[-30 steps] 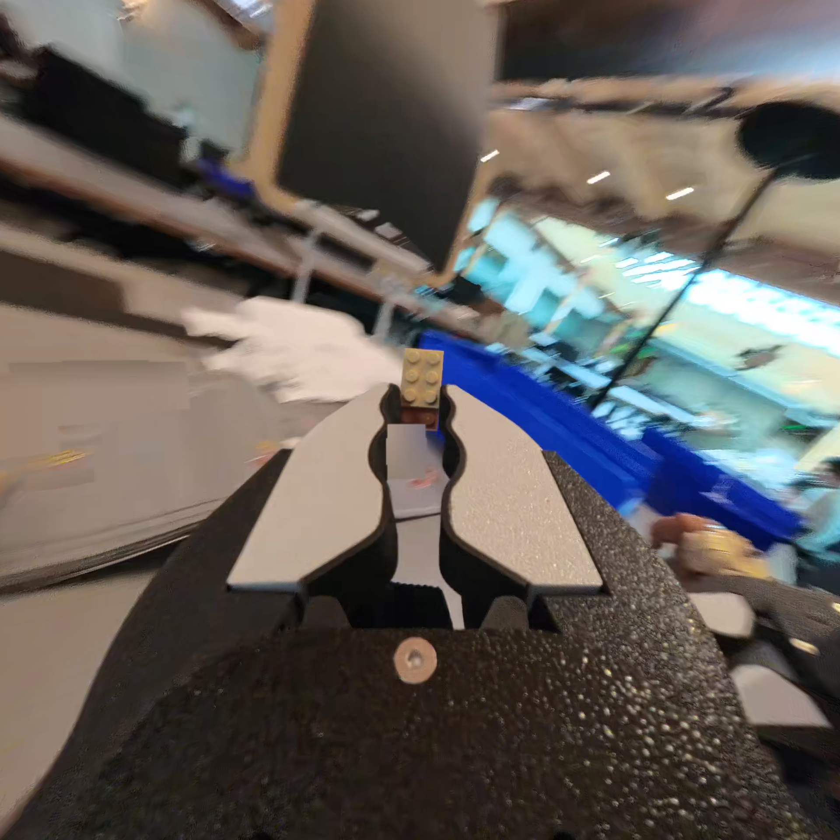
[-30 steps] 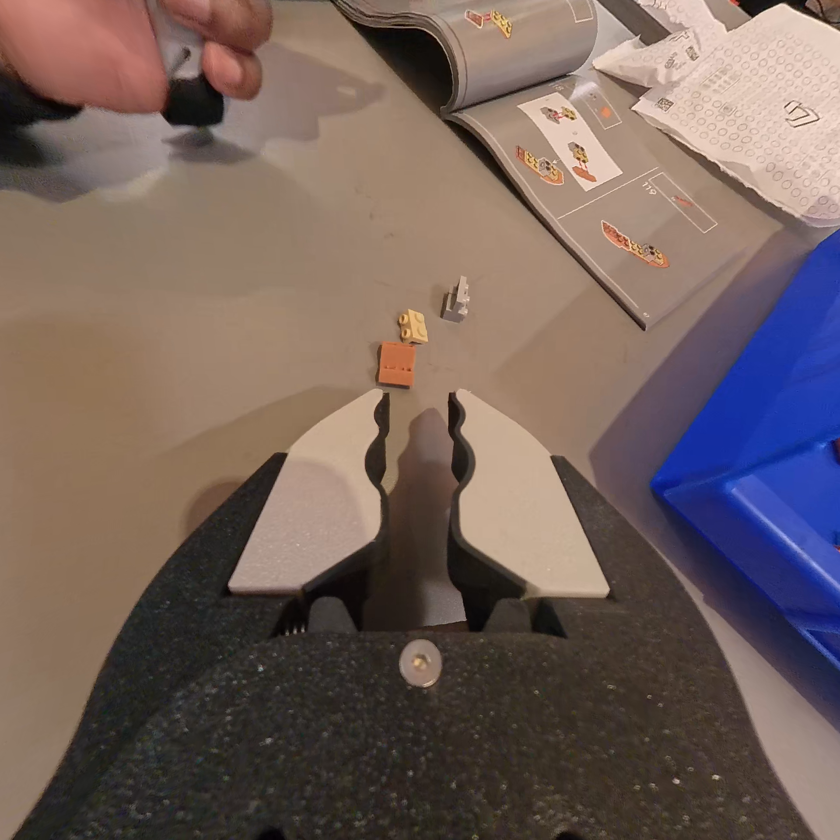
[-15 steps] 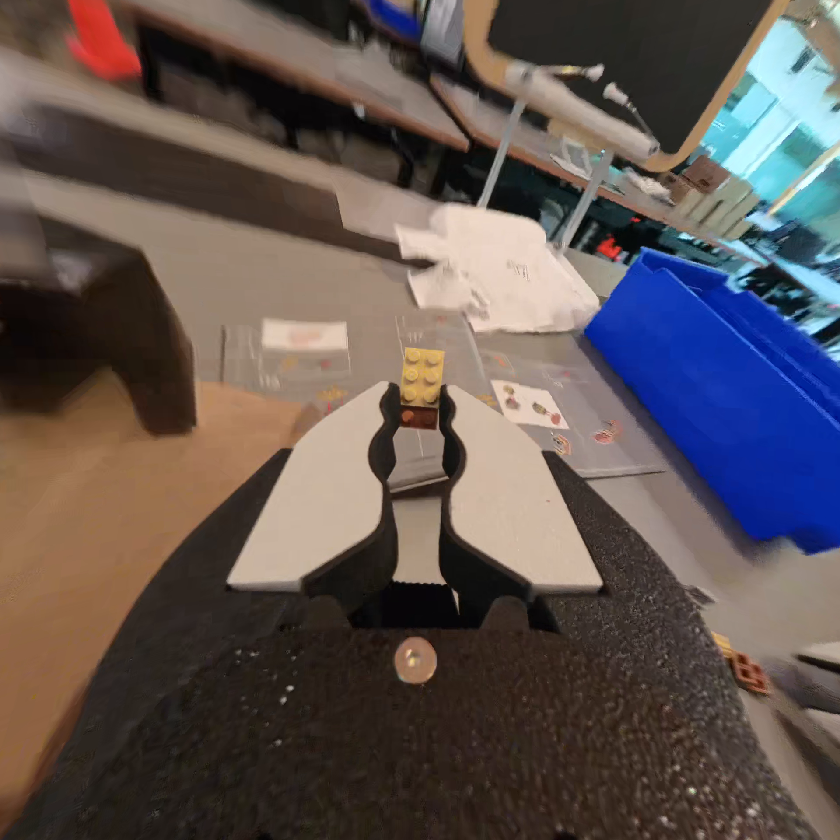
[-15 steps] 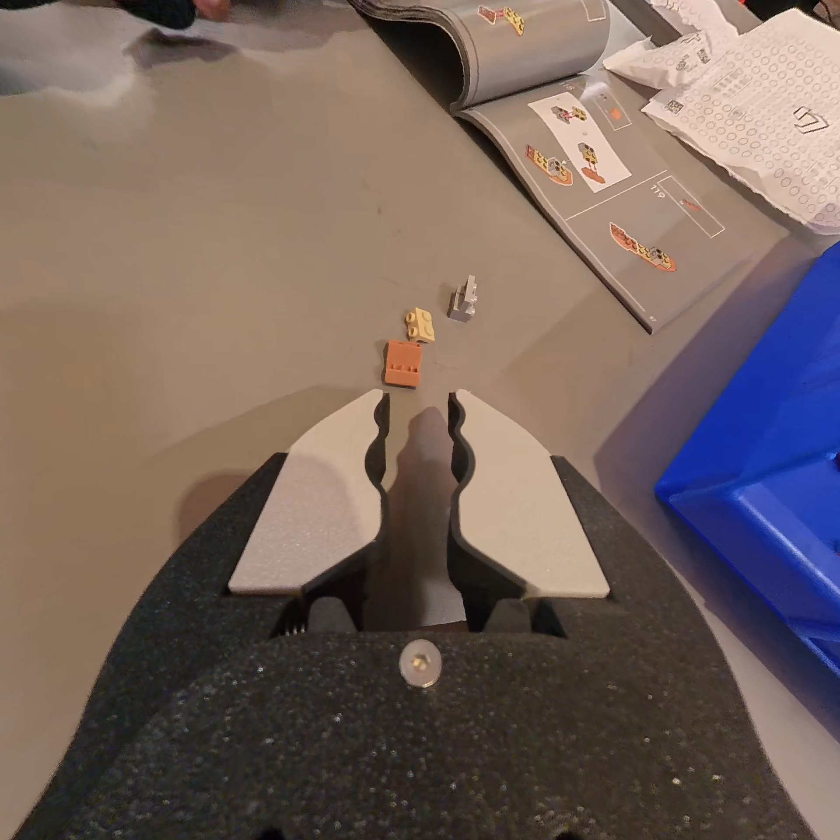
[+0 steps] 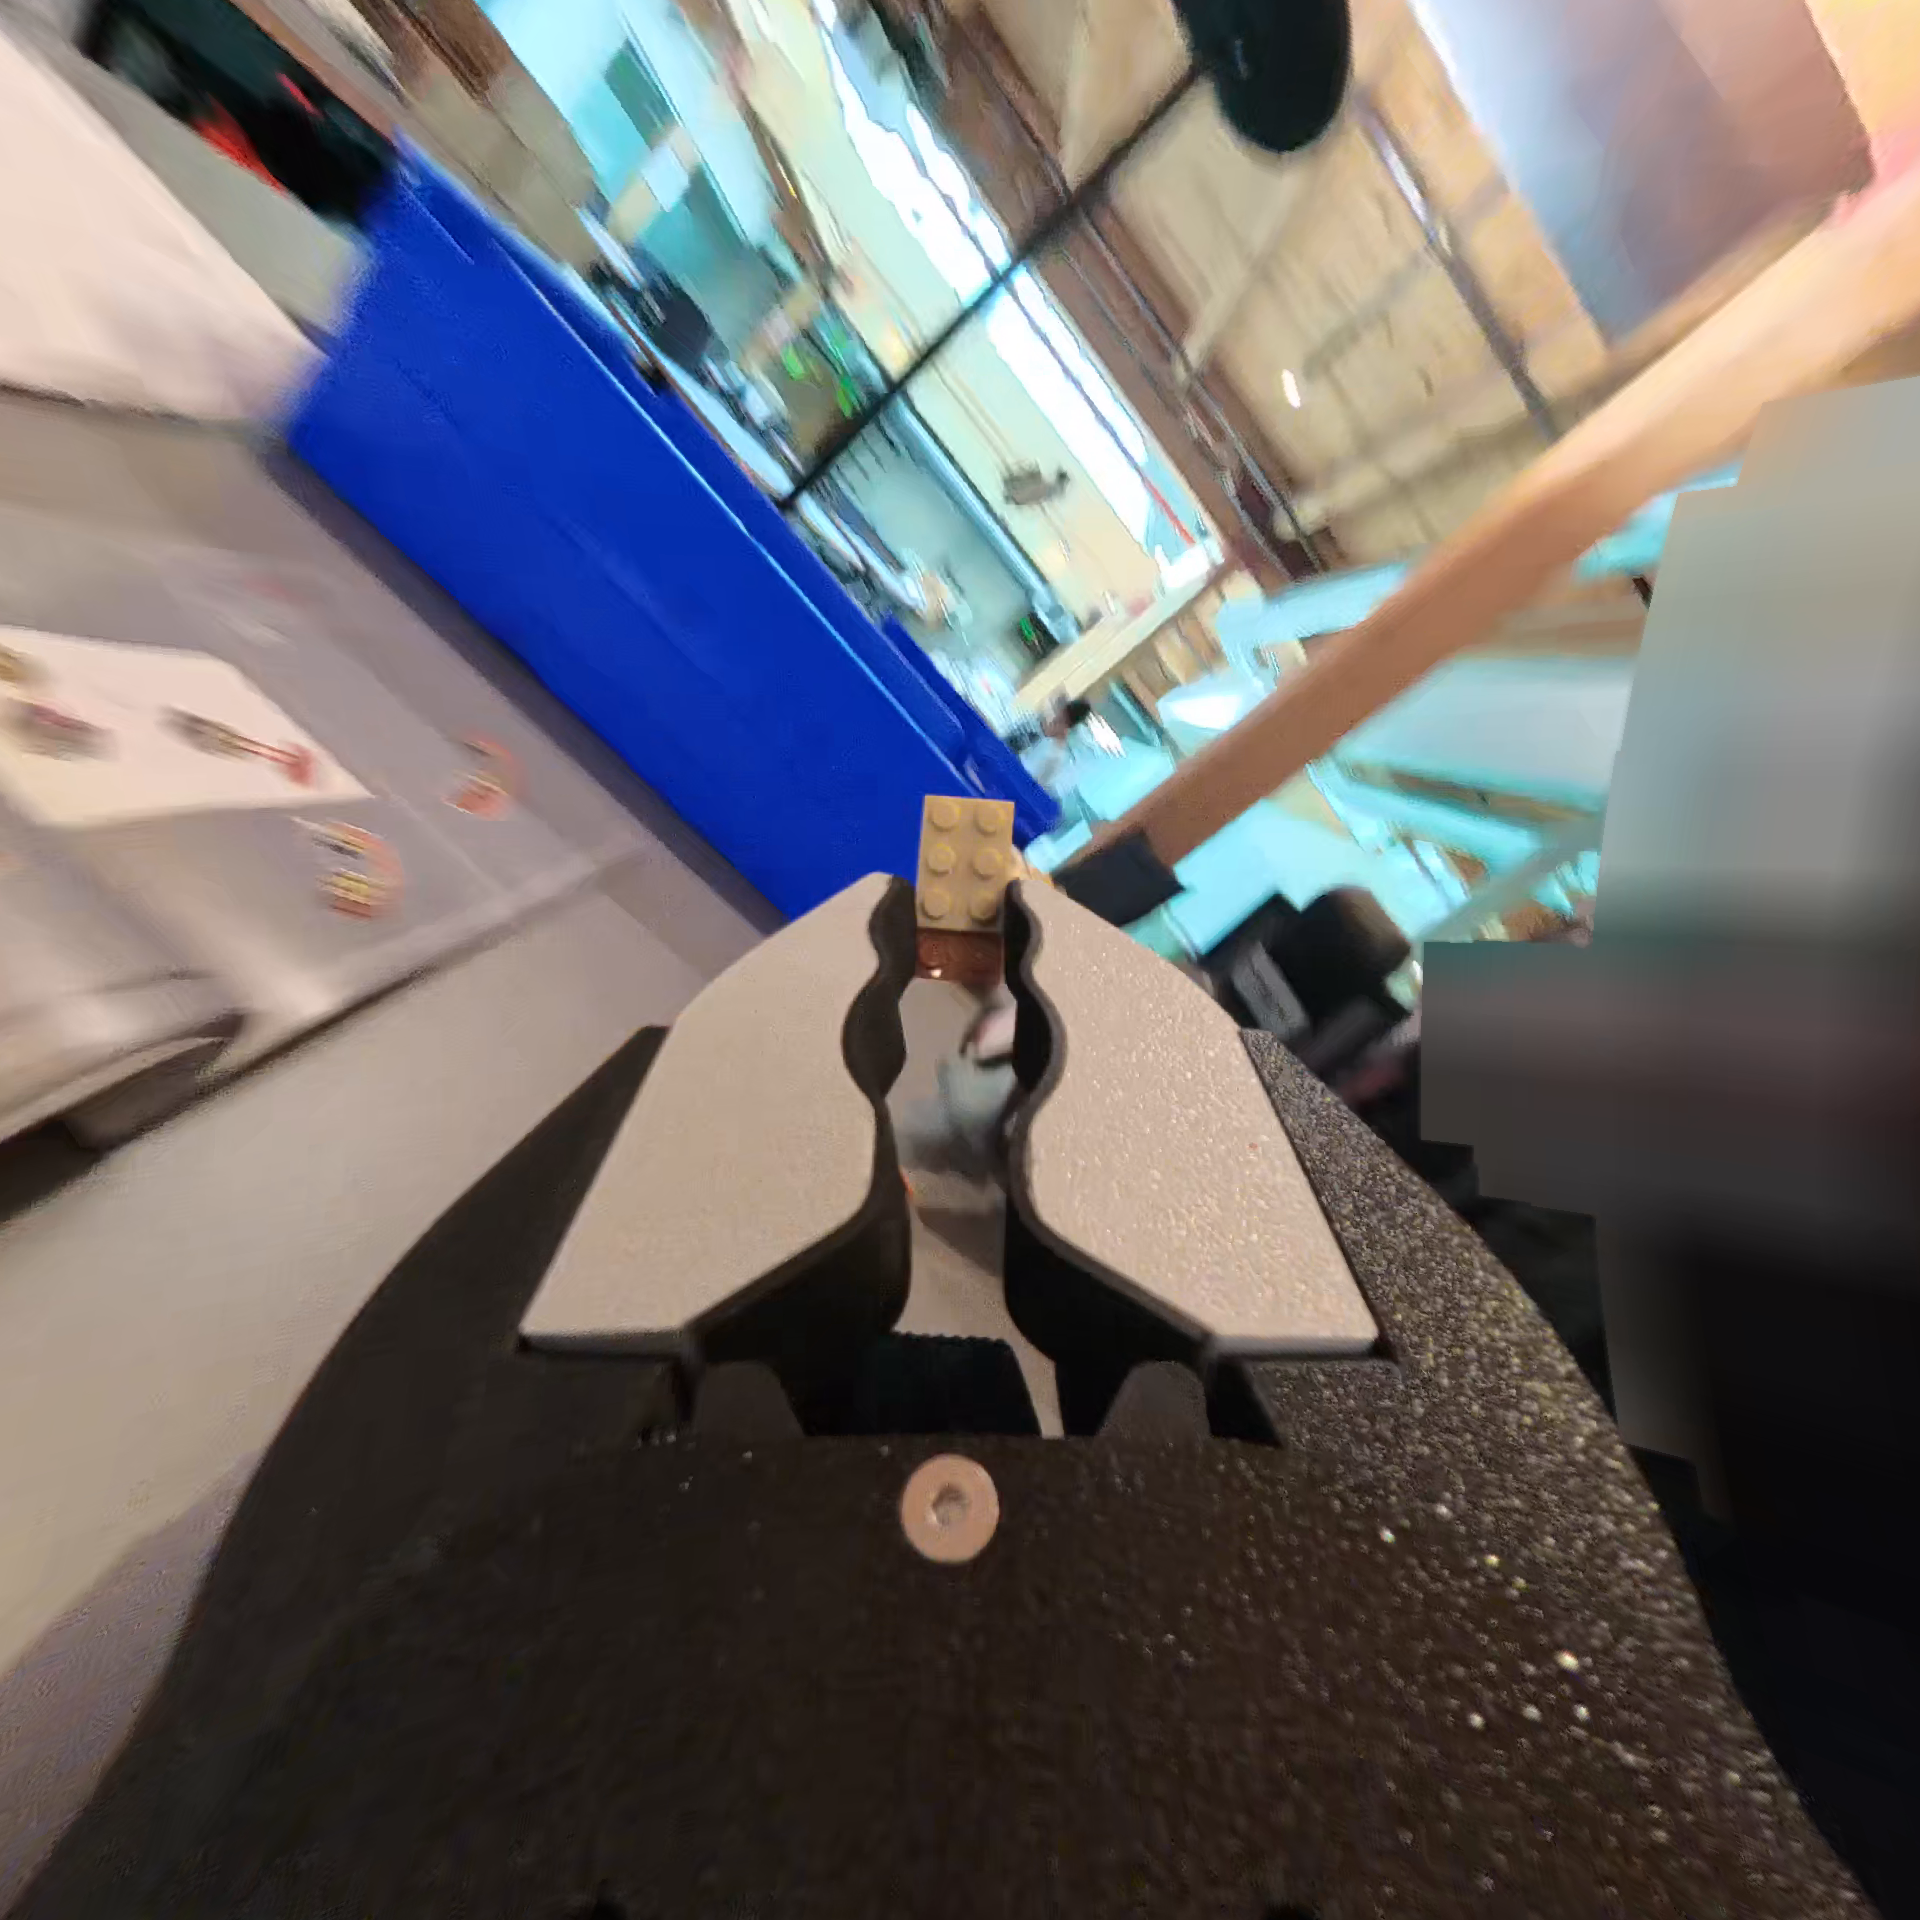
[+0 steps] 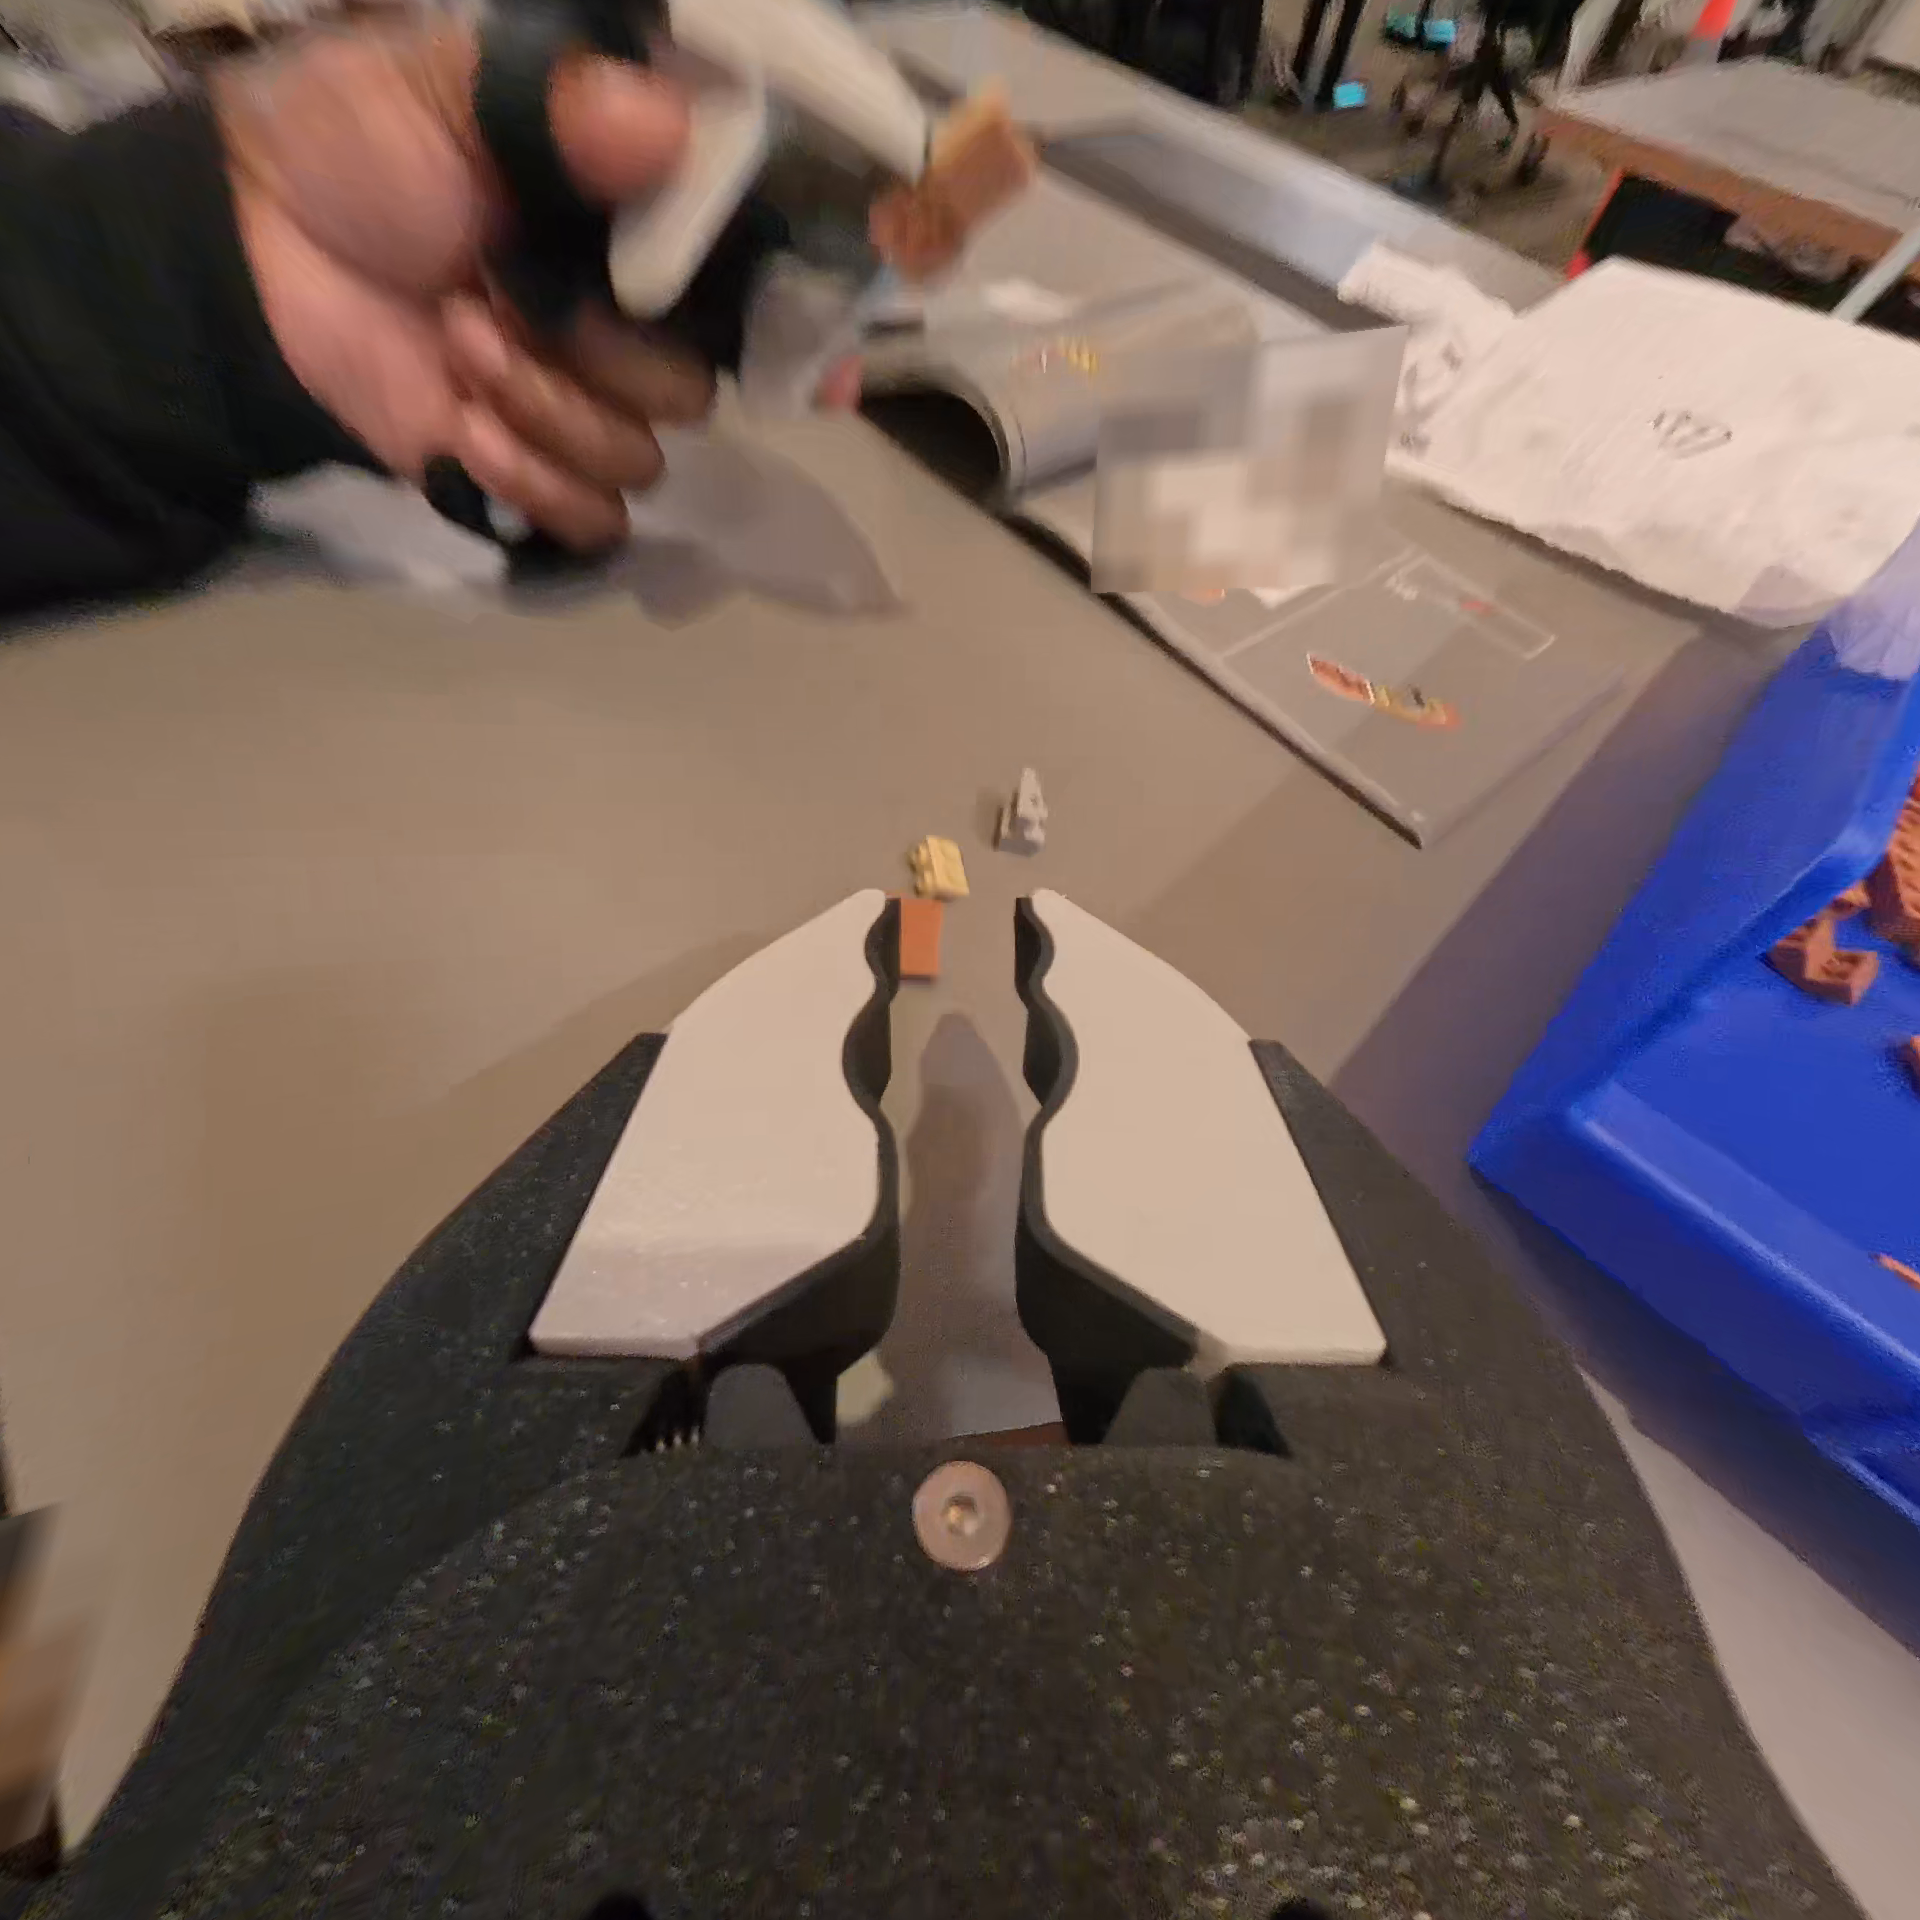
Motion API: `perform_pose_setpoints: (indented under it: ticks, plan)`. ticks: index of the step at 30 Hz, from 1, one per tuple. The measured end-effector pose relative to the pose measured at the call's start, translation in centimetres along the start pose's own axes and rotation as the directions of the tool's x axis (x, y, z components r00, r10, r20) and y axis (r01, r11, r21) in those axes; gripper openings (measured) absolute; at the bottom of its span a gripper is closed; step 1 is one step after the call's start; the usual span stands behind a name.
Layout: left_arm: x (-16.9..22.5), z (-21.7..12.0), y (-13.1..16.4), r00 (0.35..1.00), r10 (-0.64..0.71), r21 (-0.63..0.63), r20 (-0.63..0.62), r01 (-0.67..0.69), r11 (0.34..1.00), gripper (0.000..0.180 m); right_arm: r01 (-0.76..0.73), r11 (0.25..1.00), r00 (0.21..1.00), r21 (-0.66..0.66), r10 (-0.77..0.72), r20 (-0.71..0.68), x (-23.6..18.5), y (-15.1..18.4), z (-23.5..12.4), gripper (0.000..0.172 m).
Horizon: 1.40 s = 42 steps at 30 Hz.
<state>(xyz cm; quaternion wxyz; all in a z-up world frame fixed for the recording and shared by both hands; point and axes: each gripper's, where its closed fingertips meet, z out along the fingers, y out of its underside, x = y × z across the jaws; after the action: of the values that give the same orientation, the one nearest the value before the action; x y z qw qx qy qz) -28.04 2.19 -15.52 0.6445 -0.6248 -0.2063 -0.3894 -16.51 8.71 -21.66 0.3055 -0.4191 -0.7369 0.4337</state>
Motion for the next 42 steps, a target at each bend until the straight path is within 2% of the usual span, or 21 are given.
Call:
perform_pose_setpoints:
  ticks: [2, 4, 8, 11, 14, 17, 19, 24, 29, 32, 34, 36, 38, 40, 42]
  plan:
    - [1.1, 1.3, 2.4, 0.998, 0.030, -0.126, -0.055, -0.037, 0.991, 0.016, -0.030, 0.996, 0.998, 0.079, 0.026, 0.054, -0.2, -1.3, -0.7, 0.020]
    - [2.7, 2.3, 4.5, 0.990, 0.035, -0.232, -0.138, -0.067, 0.970, 0.016, 0.006, 0.994, 0.997, 0.112, -0.015, 0.078, -0.5, -2.0, -1.0, 0.021]
    - [4.2, 3.4, 8.8, 0.970, 0.130, -0.435, -0.207, -0.210, 0.876, 0.016, 0.265, 0.957, 0.961, 0.121, -0.273, 0.053, -1.3, -2.5, -0.9, 0.023]
    - [4.4, 3.8, 10.9, 0.960, 0.165, -0.538, -0.225, -0.264, 0.801, 0.016, 0.474, 0.876, 0.876, 0.090, -0.479, 0.049, -2.0, -2.2, -0.6, 0.026]
    - [4.6, 4.3, 11.9, 0.960, 0.167, -0.587, -0.226, -0.271, 0.763, 0.016, 0.649, 0.755, 0.755, 0.096, -0.655, 0.046, -2.5, -2.2, -0.5, 0.026]
    - [4.1, 4.5, 12.6, 0.965, 0.172, -0.622, -0.198, -0.259, 0.739, 0.016, 0.749, 0.652, 0.655, 0.114, -0.755, 0.015, -2.4, -2.5, -0.4, 0.028]
    - [3.8, 4.4, 13.0, 0.968, 0.168, -0.637, -0.185, -0.248, 0.730, 0.016, 0.760, 0.633, 0.637, 0.144, -0.771, 0.030, -2.6, -2.5, -0.3, 0.028]
    - [3.6, 4.2, 13.9, 0.969, 0.168, -0.671, -0.179, -0.245, 0.700, 0.016, 0.750, 0.638, 0.631, 0.174, -0.770, 0.098, -3.7, -1.7, 0.1, 0.028]
    - [3.9, 4.3, 14.4, 0.973, 0.140, -0.682, -0.183, -0.228, 0.695, 0.016, 0.725, 0.662, 0.643, 0.187, -0.749, 0.160, -4.4, -1.2, 0.0, 0.010]
    - [3.8, 4.5, 14.2, 0.973, 0.143, -0.663, -0.179, -0.227, 0.713, 0.016, 0.700, 0.693, 0.671, 0.174, -0.721, 0.173, -4.1, -1.1, 0.1, 0.008]
    - [3.8, 4.7, 13.7, 0.960, 0.200, -0.632, -0.198, -0.281, 0.722, 0.017, 0.654, 0.738, 0.716, 0.166, -0.675, 0.177, -3.6, -1.4, 0.0, 0.008]
    - [3.8, 5.1, 12.1, 0.925, 0.321, -0.546, -0.204, -0.380, 0.747, 0.021, 0.589, 0.795, 0.779, 0.146, -0.607, 0.159, -2.6, -1.8, 0.0, 0.008]
    - [3.5, 5.6, 9.3, 0.849, 0.507, -0.417, -0.149, -0.519, 0.746, 0.023, 0.502, 0.856, 0.846, 0.127, -0.516, 0.136, -1.2, -2.4, 0.0, 0.008]
    - [3.4, 5.8, 6.8, 0.758, 0.649, -0.317, -0.070, -0.634, 0.706, 0.024, 0.426, 0.895, 0.888, 0.130, -0.441, 0.132, -0.4, -2.9, -0.1, 0.008]
    - [4.2, 5.9, 6.5, 0.670, 0.737, -0.276, -0.086, -0.727, 0.629, 0.024, 0.397, 0.905, 0.896, 0.150, -0.418, 0.150, -0.5, -3.1, -0.4, 0.008]
